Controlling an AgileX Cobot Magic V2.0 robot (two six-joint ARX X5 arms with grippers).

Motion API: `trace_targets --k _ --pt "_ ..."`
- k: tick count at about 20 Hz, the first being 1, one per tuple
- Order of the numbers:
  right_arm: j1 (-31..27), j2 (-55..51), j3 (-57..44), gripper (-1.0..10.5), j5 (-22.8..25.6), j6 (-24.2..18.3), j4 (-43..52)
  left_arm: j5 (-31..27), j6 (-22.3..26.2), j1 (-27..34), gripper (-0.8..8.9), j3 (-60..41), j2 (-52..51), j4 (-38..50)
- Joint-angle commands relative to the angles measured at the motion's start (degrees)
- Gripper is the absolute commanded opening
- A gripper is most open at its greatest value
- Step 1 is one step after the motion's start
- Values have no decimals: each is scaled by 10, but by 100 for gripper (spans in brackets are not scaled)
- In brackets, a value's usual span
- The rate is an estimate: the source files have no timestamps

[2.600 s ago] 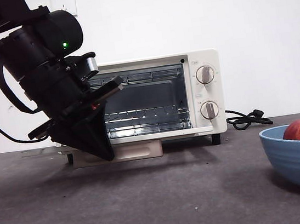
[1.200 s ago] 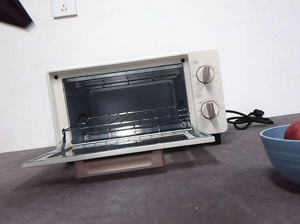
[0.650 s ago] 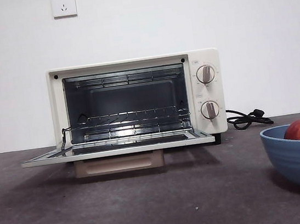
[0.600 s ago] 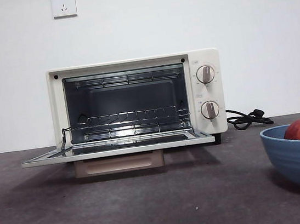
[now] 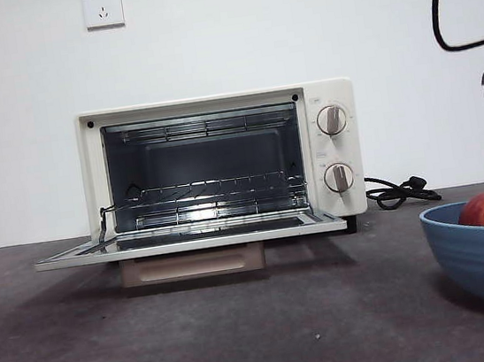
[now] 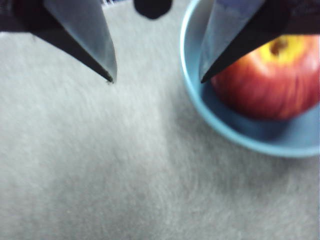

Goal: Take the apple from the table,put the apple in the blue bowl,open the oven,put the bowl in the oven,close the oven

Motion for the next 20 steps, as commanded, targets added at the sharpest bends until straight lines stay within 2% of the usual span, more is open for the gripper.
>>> trace_targets --k 1,2,6,9,12,15,20 --pt "-11 13 -4 203 -22 -12 19 0 8 1 -6 -1 -2 -1" --pt "-14 20 -4 138 -22 -14 21 0 8 1 -6 -1 -2 -1" --pt "-13 50 -5 122 -24 -24 28 0 8 1 -6 -1 -2 0" --pt "-13 60 -5 -15 -33 -29 37 0 8 1 -6 -1 -2 0" --pt "-13 57 -4 -12 -58 -21 27 0 8 1 -6 -1 -1 0" --pt "0 44 19 -12 -77 25 11 0 8 1 -6 -1 -1 1" --pt "34 71 171 -12 -77 40 -57 0 8 1 -6 -1 -1 2"
